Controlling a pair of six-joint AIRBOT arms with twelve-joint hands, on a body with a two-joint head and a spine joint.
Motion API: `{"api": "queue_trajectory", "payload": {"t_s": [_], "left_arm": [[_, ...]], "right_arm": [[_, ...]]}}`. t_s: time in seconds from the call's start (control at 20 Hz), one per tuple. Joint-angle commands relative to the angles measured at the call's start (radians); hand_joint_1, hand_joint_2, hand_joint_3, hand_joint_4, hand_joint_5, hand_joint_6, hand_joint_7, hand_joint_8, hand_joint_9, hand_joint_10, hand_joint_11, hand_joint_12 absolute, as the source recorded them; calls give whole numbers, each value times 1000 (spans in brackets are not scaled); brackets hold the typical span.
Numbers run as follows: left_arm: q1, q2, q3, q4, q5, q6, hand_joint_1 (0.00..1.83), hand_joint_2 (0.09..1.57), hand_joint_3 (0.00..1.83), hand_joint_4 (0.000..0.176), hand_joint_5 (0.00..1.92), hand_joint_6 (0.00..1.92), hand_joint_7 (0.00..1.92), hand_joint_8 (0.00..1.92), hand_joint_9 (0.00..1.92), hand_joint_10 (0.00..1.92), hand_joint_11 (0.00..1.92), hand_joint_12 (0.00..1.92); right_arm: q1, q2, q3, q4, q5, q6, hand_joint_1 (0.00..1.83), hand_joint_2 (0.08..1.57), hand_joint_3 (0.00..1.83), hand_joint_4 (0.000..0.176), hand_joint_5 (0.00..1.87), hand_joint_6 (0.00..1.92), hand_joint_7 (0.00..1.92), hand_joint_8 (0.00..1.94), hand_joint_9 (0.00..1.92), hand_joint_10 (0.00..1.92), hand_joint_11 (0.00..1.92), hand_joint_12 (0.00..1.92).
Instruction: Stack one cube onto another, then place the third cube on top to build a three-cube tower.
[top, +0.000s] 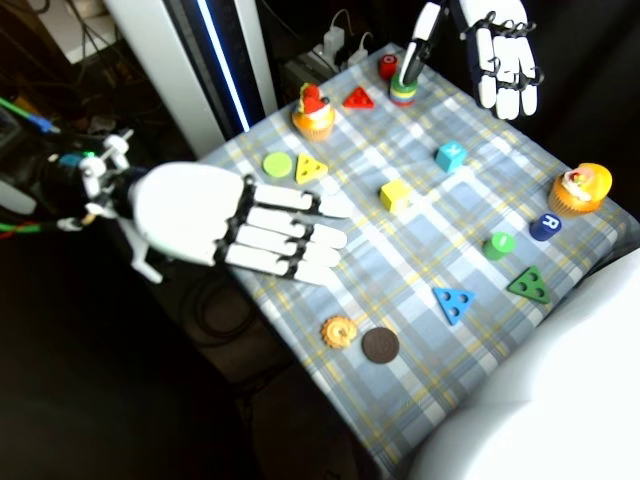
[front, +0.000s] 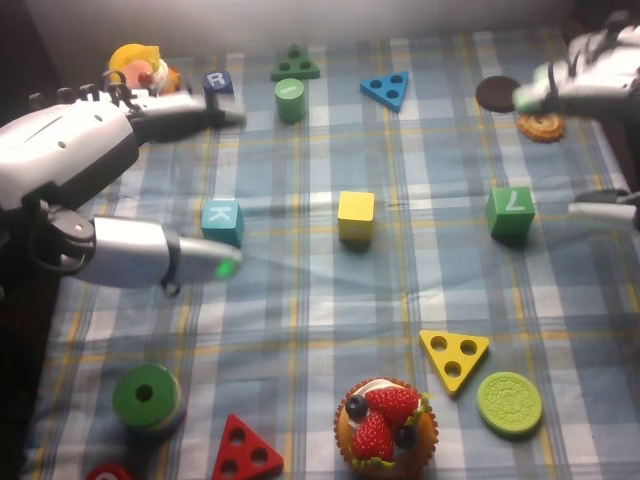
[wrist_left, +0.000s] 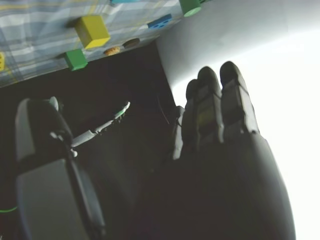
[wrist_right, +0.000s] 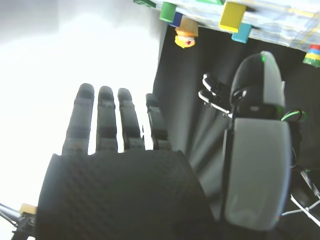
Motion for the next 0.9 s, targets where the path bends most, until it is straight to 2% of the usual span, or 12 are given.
{"api": "queue_trajectory", "payload": {"t_s": [0.0, 0.05, 0.1, 0.15, 0.2, 0.3, 0.45, 0.5, 0.65, 0.8, 0.85], "left_arm": [[-6, -3, 8, 11, -104, -3, 649, 958, 5, 176, 490, 5, 441, 5, 380, 7, 107, 194], [-11, -10, 14, 1, -93, 16, 646, 964, 5, 176, 510, 9, 438, 0, 368, 1, 100, 186], [-21, -24, 23, -25, -76, 76, 652, 964, 3, 176, 527, 13, 444, 2, 371, 2, 99, 182], [-32, -37, 29, -48, -63, 129, 708, 955, 0, 167, 550, 18, 446, 3, 375, 3, 103, 181], [-46, -55, 35, -80, -46, 225, 720, 951, 0, 174, 539, 11, 433, 0, 363, 0, 94, 177], [-69, -88, 51, -133, -13, 360, 772, 929, 0, 176, 538, 7, 414, 0, 333, 0, 94, 181], [-90, -119, 84, -199, 25, 464, 806, 935, 0, 173, 606, 24, 413, 1, 314, 0, 90, 185], [-99, -132, 100, -222, 39, 502, 818, 942, 1, 165, 629, 28, 421, 3, 316, 1, 91, 186], [-130, -162, 140, -268, 76, 582, 835, 955, 5, 176, 663, 9, 416, 2, 269, 0, 77, 180], [-150, -198, 182, -333, 108, 656, 819, 975, 4, 149, 750, 12, 467, 5, 304, 4, 103, 202], [-150, -210, 194, -361, 117, 691, 839, 970, 0, 131, 781, 17, 497, 13, 322, 8, 111, 209]], "right_arm": [[11, -1, 1, 23, 118, 0, 754, 1143, 2, 0, 593, 3, 639, 5, 601, 21, 174, 980], [11, -2, 0, 21, 118, 0, 779, 1147, 2, 0, 591, 0, 634, 1, 593, 12, 158, 982], [11, -4, -1, 20, 118, 0, 822, 1153, 1, 0, 575, 0, 614, 0, 565, 2, 110, 998], [11, -4, -1, 20, 118, 1, 796, 1154, 0, 0, 571, 0, 603, 0, 553, 0, 128, 932], [11, -5, -3, 18, 121, 4, 789, 1153, 0, 0, 586, 1, 616, 1, 574, 4, 172, 895], [11, -4, -5, -2, 152, 42, 736, 1157, 2, 0, 591, 1, 624, 4, 584, 6, 189, 886], [11, 1, -10, -20, 193, 67, 708, 1160, 2, 0, 573, 0, 634, 5, 577, 1, 159, 866], [11, 4, -12, -26, 202, 73, 659, 1171, 0, 0, 574, 0, 645, 2, 592, 3, 184, 836], [11, 6, -16, -33, 206, 75, 599, 1177, 0, 0, 578, 2, 659, 3, 623, 3, 244, 778], [11, 6, -15, -33, 206, 77, 644, 1185, 3, 0, 581, 2, 660, 2, 616, 3, 243, 779], [11, 5, -13, -33, 206, 77, 628, 1190, 4, 0, 583, 2, 666, 3, 624, 5, 244, 781]]}}
